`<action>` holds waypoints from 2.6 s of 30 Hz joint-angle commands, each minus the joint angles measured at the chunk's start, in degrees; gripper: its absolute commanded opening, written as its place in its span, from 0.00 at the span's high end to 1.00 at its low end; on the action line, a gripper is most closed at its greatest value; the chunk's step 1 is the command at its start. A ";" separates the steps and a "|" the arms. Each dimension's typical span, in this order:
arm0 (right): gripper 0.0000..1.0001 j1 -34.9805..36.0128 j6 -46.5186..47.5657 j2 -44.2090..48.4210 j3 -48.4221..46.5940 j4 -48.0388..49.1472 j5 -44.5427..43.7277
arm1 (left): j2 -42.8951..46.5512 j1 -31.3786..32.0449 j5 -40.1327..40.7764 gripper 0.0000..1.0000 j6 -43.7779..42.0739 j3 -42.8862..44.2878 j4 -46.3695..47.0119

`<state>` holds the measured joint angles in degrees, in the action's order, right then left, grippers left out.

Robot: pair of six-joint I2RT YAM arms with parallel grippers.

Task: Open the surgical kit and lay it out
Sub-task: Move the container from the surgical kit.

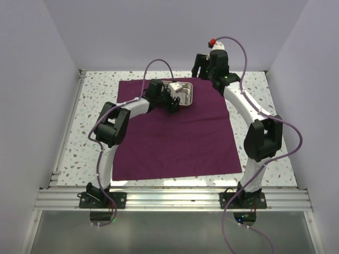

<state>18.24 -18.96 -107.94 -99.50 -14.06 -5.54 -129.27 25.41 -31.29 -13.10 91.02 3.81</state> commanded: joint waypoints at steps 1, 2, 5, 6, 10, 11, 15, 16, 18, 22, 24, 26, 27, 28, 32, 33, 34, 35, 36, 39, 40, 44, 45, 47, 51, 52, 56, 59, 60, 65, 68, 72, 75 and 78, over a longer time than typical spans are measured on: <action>0.27 -0.40 -0.90 0.19 0.45 2.90 1.67 | -1.68 -0.54 0.35 0.35 -1.66 3.37 -2.32; 0.27 -0.40 -0.90 0.10 0.36 2.99 1.85 | -1.95 -0.54 0.44 0.39 -1.75 3.63 -2.49; 0.27 -0.48 -1.08 -0.08 0.54 3.17 2.11 | -2.39 -0.54 0.53 0.53 -2.01 4.34 -3.55; 0.27 -0.57 -1.08 -0.16 0.54 3.17 2.20 | -2.39 -0.45 0.79 0.62 -2.01 4.60 -3.72; 0.27 -0.49 -1.25 -0.17 0.89 3.43 2.64 | -1.69 -0.45 1.58 0.97 -1.75 4.16 -3.73; 0.27 -0.57 -1.25 0.01 0.98 3.43 2.64 | -1.34 -0.45 1.76 1.00 -1.66 4.08 -3.64; 0.27 -0.49 -1.34 0.27 1.50 3.52 2.73 | 1.03 -0.36 0.88 1.00 -2.01 2.50 -3.55; 0.27 -0.57 -1.34 0.45 1.51 3.61 2.73 | 2.35 -0.36 0.70 1.00 -2.01 1.45 -3.46; 0.27 -0.57 -1.34 0.54 1.68 3.61 2.82 | 3.58 -0.27 -0.17 1.00 -2.28 0.39 -3.29; 0.27 -0.57 -1.60 0.98 2.12 3.78 3.17 | 6.83 0.78 -1.40 1.00 -3.24 -2.95 -3.72; 0.27 -0.66 -1.61 1.42 2.38 3.78 3.25 | 7.80 1.83 -2.63 1.00 -4.91 -4.36 -3.73; 0.28 -0.57 -1.69 1.77 2.73 4.04 3.34 | 8.60 2.71 -3.95 1.00 -6.40 -6.03 -6.18; 0.27 -0.66 -1.69 2.12 3.00 4.05 3.34 | 9.38 3.06 -4.83 1.00 -6.93 -7.25 -6.62; 0.28 -0.75 -1.69 2.21 3.17 4.13 3.43 | 9.83 3.42 -5.18 1.00 -7.46 -8.22 -6.45; 0.27 -1.01 -1.96 3.08 4.14 4.40 3.61 | 12.46 6.57 -4.84 1.00 -9.39 -12.27 -6.19; 0.27 -1.01 -2.04 3.43 4.58 4.48 3.78 | 12.90 7.02 -4.83 1.00 -9.48 -12.80 -6.45; 0.27 -1.19 -2.13 3.61 4.76 4.66 3.87 | 13.78 7.46 -5.10 1.00 -10.01 -13.76 -7.15; 0.27 -1.10 -2.22 3.70 5.02 4.66 3.96 | 14.22 8.25 -5.45 1.00 -10.53 -14.38 -7.33; 0.27 -1.19 -2.22 3.88 5.20 4.75 4.05 | 14.75 8.51 -5.97 1.00 -10.89 -14.82 -7.68; 0.27 -1.19 -2.40 4.23 5.72 5.01 4.40 | 17.20 9.83 -5.10 1.00 -10.80 -17.71 -7.51; 0.28 -1.19 -2.40 4.32 5.81 5.10 4.66 | 17.73 10.27 -5.19 1.00 -10.89 -18.24 -7.94; 0.27 -1.28 -2.57 4.23 5.99 5.36 5.28 | 19.76 11.07 -4.66 1.00 -11.16 -20.27 -9.35; 0.28 -1.28 -2.75 4.23 6.08 5.62 5.36 | 20.37 11.24 -3.35 1.00 -11.15 -20.36 -9.96; 0.27 -1.36 -3.01 3.79 5.99 5.80 5.36 | 21.25 11.33 -1.42 0.86 -9.85 -20.97 -9.36; 0.27 -1.28 -3.45 3.09 5.73 6.33 7.38 | 21.53 11.24 10.43 0.28 -6.23 -21.07 -5.40; 0.27 -1.28 -3.54 3.00 5.81 6.33 7.39 | 21.08 11.15 11.42 0.01 -6.06 -20.71 -5.40; 0.27 -1.28 -3.19 3.00 5.81 5.89 7.47 | 20.38 11.07 14.41 0.01 -4.83 -20.27 -2.33; 0.27 -1.28 -2.84 3.35 6.08 5.80 7.82 | 21.87 10.80 19.31 0.01 -2.73 -21.76 1.98; 0.27 -1.28 -2.75 3.35 5.90 5.80 9.13 | 22.91 10.89 21.51 0.01 -1.67 -22.90 3.29; 0.27 -0.66 -1.26 2.91 4.15 3.00 9.50 | 23.45 11.42 34.07 0.04 5.27 -25.80 5.50; 0.27 -0.14 -0.73 3.17 3.36 2.03 8.62 | 23.98 12.12 41.19 0.04 8.35 -29.32 6.82; 0.27 0.39 -0.38 2.74 1.86 0.62 8.09 | 27.22 14.66 47.54 0.07 11.25 -32.48 5.85; 0.27 0.66 -0.20 1.95 0.72 -0.17 7.83 | 33.54 15.37 48.86 0.06 15.71 -35.56 5.95; 0.27 1.01 0.15 1.42 -0.43 -0.87 7.65 | 39.44 15.37 51.67 0.05 20.48 -38.81 5.42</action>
<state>18.79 -20.10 -107.48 -96.68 -13.65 2.52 -97.43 40.66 14.50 0.78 53.74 6.24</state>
